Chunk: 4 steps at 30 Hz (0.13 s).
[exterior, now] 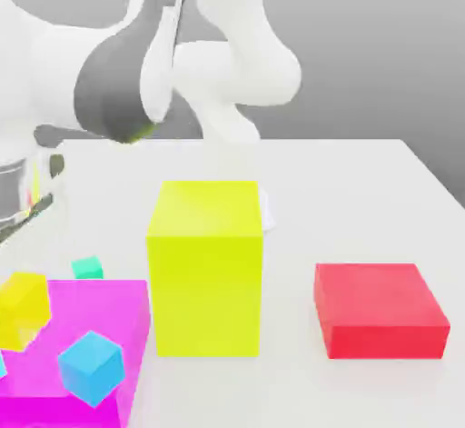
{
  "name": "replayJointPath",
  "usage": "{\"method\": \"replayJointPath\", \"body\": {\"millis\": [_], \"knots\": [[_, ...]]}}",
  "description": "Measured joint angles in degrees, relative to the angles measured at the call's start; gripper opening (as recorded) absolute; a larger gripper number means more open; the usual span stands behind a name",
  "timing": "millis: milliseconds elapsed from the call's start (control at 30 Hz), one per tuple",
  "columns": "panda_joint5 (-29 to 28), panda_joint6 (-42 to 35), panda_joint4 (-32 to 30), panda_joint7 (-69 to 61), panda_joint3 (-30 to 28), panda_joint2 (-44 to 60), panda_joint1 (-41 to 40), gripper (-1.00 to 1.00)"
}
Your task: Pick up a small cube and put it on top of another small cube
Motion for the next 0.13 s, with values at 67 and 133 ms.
{"method": "replayJointPath", "body": {"millis": [67,133], "knots": [[0.62,0.84,0.25,0.33,-0.34,1.48,-0.57,1.00],[0.62,0.84,0.25,0.33,-0.34,1.48,-0.57,1.00]]}}
